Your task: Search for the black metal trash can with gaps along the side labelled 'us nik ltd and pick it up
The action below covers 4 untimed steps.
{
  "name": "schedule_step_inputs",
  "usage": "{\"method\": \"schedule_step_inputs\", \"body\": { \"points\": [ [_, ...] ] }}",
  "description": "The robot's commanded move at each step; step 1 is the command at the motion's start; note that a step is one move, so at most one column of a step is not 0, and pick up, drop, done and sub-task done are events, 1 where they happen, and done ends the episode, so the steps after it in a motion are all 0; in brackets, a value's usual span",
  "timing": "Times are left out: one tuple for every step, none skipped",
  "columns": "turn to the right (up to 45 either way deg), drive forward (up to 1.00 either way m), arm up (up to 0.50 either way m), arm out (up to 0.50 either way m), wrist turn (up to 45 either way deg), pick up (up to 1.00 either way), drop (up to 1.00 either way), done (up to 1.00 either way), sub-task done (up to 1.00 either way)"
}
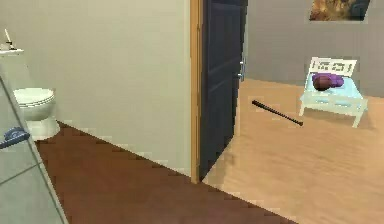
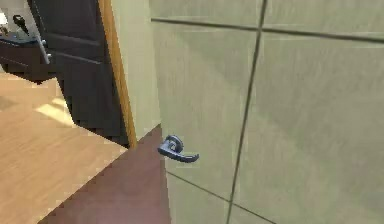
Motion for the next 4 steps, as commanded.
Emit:
{"method": "schedule_step_inputs", "body": {
  "points": [
    [18.0,0.0,0.0,0.0,0.0,0.0,0.0,0.0,0.0],
    [0.0,0.75,0.0,0.0,0.0,0.0,0.0,0.0,0.0],
    [45.0,0.0,0.0,0.0,0.0,0.0,0.0,0.0,0.0],
    [42.0,0.0,0.0,0.0,0.0,0.0,0.0,0.0,0.0]
  ]
}}
